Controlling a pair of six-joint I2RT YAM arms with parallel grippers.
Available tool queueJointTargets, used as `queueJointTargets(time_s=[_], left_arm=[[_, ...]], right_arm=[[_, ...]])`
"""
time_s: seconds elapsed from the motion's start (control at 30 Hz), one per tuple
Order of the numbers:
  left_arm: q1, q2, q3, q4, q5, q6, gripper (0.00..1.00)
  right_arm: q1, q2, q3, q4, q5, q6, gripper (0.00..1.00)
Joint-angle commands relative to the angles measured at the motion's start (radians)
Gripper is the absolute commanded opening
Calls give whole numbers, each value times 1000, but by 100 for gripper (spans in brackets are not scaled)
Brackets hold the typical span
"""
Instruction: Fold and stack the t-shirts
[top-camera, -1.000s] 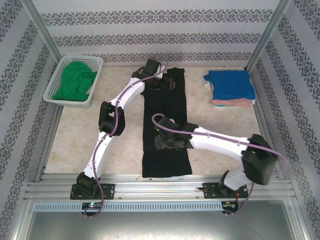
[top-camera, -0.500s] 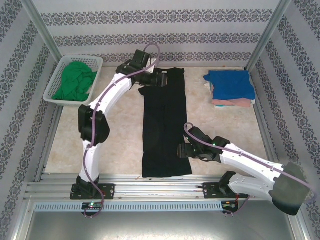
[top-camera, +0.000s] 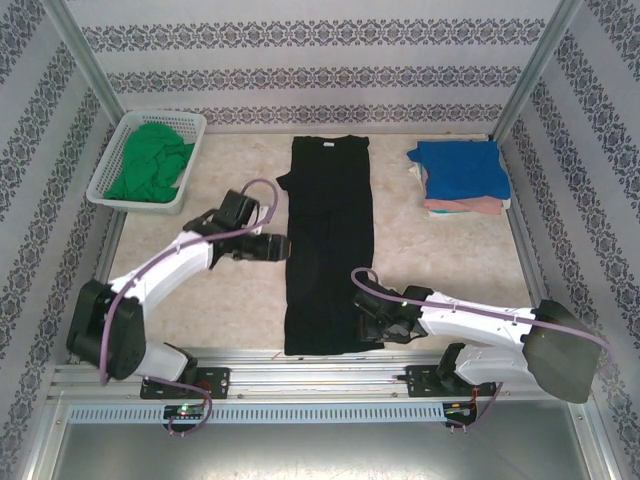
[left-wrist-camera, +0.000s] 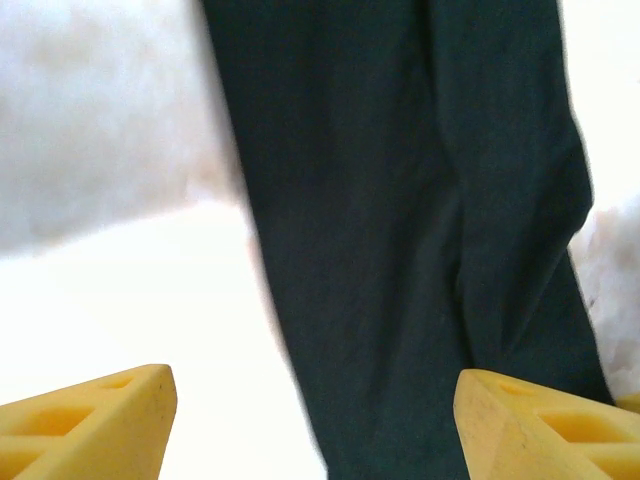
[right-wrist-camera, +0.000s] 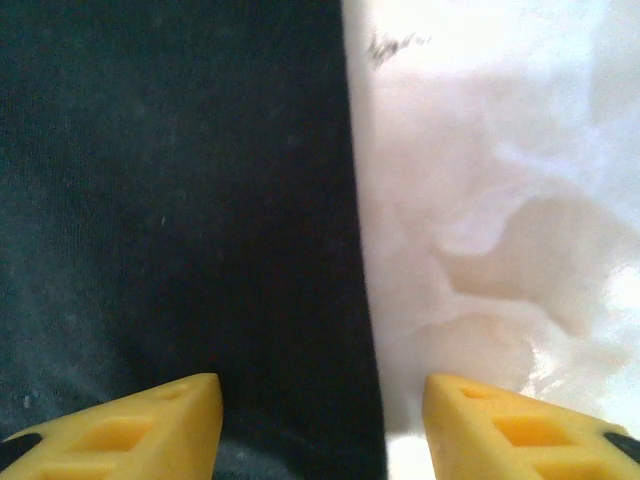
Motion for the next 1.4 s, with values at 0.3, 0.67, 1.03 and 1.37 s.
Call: queueJointTargets(time_s=[0.3, 0.67, 1.03, 1.37], left_arm=[[-4, -137, -239, 183, 85, -125, 71], [-66, -192, -346, 140, 65, -185, 69], [-194, -325, -470, 98, -21, -341, 66], [-372, -518, -592, 64, -110, -548, 64]], right_arm=[[133, -32, 6, -99, 56, 234, 45], [148, -141, 11, -143, 112, 226, 53], [65, -209, -31, -97, 63, 124, 56], [50, -116, -25, -28, -12, 73, 57]])
